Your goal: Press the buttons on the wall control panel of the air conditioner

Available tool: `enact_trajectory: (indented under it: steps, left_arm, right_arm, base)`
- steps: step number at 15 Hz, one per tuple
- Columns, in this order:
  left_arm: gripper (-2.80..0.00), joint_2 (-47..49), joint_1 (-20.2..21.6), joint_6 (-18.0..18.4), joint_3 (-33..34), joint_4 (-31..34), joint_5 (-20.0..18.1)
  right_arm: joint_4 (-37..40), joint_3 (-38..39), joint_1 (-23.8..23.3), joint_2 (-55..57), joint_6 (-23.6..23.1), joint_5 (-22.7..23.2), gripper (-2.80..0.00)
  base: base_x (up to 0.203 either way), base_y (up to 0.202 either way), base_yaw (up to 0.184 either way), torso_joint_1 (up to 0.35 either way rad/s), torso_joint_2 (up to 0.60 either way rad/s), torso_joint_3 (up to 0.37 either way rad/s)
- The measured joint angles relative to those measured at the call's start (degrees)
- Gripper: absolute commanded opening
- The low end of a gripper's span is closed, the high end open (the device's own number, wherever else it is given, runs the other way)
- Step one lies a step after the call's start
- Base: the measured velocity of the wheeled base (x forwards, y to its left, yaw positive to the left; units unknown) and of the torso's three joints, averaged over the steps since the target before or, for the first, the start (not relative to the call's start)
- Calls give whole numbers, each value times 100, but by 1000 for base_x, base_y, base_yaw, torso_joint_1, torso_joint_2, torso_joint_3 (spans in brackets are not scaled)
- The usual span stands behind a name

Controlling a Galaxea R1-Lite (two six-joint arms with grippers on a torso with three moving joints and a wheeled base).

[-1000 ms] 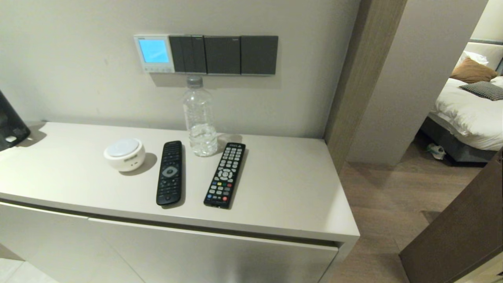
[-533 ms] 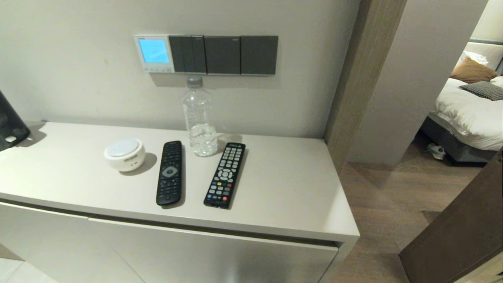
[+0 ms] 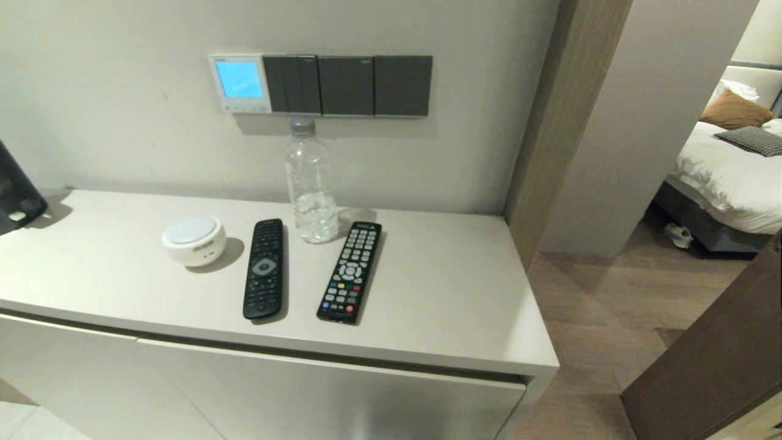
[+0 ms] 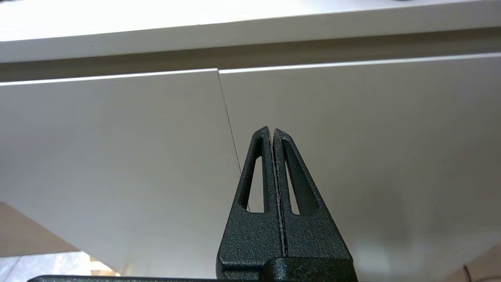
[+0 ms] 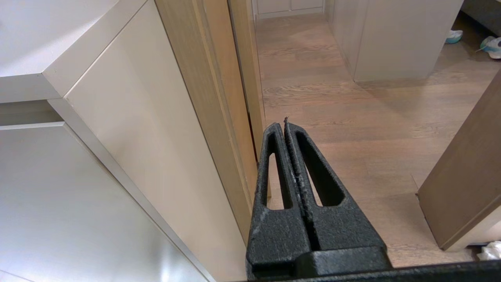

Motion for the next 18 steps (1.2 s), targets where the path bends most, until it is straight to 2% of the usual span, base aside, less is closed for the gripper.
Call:
enact_trajectory:
  steps: [6,18]
  left_arm:
    - [-280,-118,4,28,108,-35,146]
    - [-280,-126,11,-42,148,-7,177]
  right_arm:
    - [0,0,0,0,0,1,-280]
    - [0,0,-2,0,0,1,-280]
  base:
    - [0,0,0,0,0,0]
    - [0,0,0,0,0,0]
